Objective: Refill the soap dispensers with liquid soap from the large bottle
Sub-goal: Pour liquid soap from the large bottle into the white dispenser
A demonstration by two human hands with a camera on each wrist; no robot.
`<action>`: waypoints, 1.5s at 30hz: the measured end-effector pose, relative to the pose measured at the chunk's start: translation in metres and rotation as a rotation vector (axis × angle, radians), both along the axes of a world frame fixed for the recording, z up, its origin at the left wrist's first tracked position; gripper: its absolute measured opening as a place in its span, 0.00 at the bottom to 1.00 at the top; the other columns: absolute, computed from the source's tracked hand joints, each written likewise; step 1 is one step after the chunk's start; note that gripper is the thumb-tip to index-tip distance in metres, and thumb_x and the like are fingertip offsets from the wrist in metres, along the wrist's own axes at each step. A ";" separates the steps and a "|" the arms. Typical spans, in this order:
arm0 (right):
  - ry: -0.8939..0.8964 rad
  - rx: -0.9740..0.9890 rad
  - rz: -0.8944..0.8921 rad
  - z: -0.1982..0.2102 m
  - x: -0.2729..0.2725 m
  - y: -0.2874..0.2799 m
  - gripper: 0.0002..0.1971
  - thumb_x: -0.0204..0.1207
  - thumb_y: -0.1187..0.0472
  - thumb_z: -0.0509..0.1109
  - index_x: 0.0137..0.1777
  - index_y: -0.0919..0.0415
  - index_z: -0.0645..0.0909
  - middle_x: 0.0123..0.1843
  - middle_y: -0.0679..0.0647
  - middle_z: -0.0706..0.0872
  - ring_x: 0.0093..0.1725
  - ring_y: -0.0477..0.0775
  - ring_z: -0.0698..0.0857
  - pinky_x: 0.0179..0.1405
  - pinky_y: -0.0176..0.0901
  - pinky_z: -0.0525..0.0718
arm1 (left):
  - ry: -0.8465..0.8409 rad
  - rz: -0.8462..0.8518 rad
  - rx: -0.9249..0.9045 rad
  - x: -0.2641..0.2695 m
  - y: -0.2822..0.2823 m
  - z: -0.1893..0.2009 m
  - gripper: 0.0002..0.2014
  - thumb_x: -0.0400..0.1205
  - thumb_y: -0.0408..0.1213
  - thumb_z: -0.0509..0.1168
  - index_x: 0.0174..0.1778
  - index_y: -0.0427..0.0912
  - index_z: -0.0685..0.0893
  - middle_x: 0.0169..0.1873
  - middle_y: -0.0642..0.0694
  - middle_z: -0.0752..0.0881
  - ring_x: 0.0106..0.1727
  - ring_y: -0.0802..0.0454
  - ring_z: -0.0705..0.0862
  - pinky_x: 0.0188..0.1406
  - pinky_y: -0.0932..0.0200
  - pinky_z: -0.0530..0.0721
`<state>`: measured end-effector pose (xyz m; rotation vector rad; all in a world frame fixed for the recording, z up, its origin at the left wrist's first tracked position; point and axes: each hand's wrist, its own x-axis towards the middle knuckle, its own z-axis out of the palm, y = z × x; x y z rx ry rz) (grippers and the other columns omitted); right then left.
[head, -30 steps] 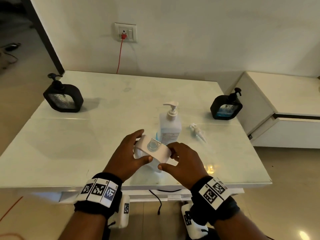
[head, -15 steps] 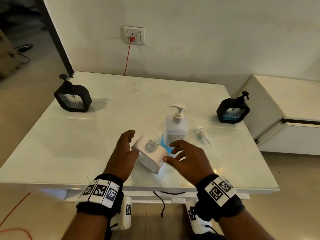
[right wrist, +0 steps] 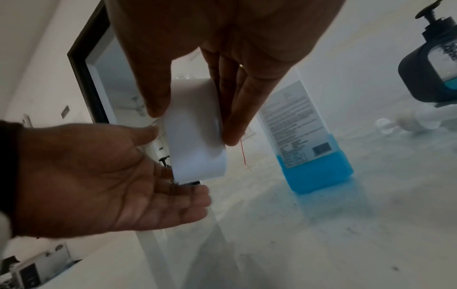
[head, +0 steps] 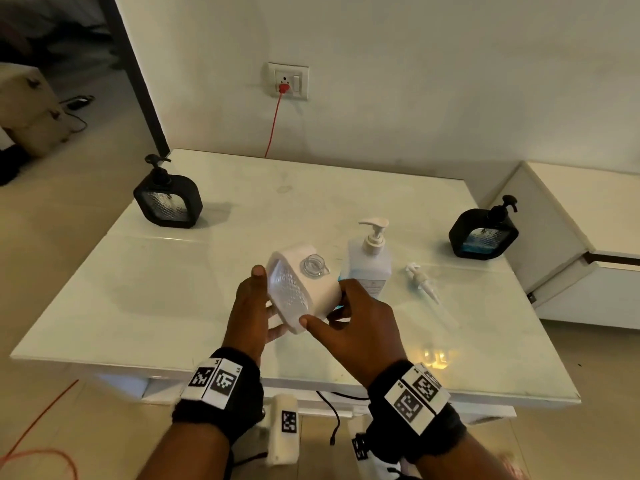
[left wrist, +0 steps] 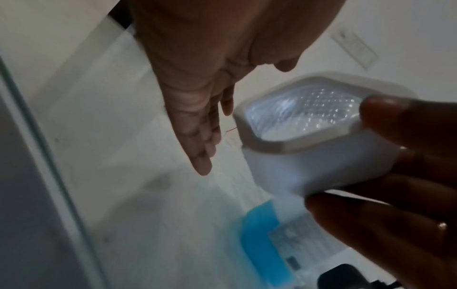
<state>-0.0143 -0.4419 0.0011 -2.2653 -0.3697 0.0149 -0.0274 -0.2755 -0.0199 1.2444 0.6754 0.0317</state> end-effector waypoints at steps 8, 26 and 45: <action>0.015 0.106 0.111 0.013 -0.004 -0.005 0.23 0.65 0.38 0.80 0.55 0.45 0.78 0.45 0.36 0.85 0.46 0.36 0.86 0.43 0.33 0.88 | -0.089 0.062 -0.449 0.002 -0.025 0.004 0.32 0.84 0.73 0.51 0.73 0.57 0.81 0.67 0.38 0.89 0.65 0.32 0.89 0.63 0.34 0.87; 0.230 -0.092 0.157 0.013 0.114 -0.062 0.43 0.63 0.59 0.86 0.72 0.34 0.65 0.61 0.30 0.77 0.67 0.44 0.78 0.65 0.42 0.78 | -0.089 0.128 -0.611 0.014 -0.021 -0.010 0.30 0.84 0.68 0.59 0.64 0.45 0.85 0.36 0.40 0.92 0.34 0.43 0.90 0.37 0.50 0.92; 0.345 -0.230 0.306 0.038 0.070 -0.098 0.36 0.64 0.65 0.86 0.55 0.29 0.69 0.53 0.27 0.78 0.50 0.17 0.77 0.47 0.16 0.77 | 0.053 -0.168 -0.528 0.002 -0.060 -0.006 0.34 0.82 0.75 0.51 0.65 0.54 0.89 0.48 0.41 0.95 0.43 0.45 0.92 0.33 0.56 0.88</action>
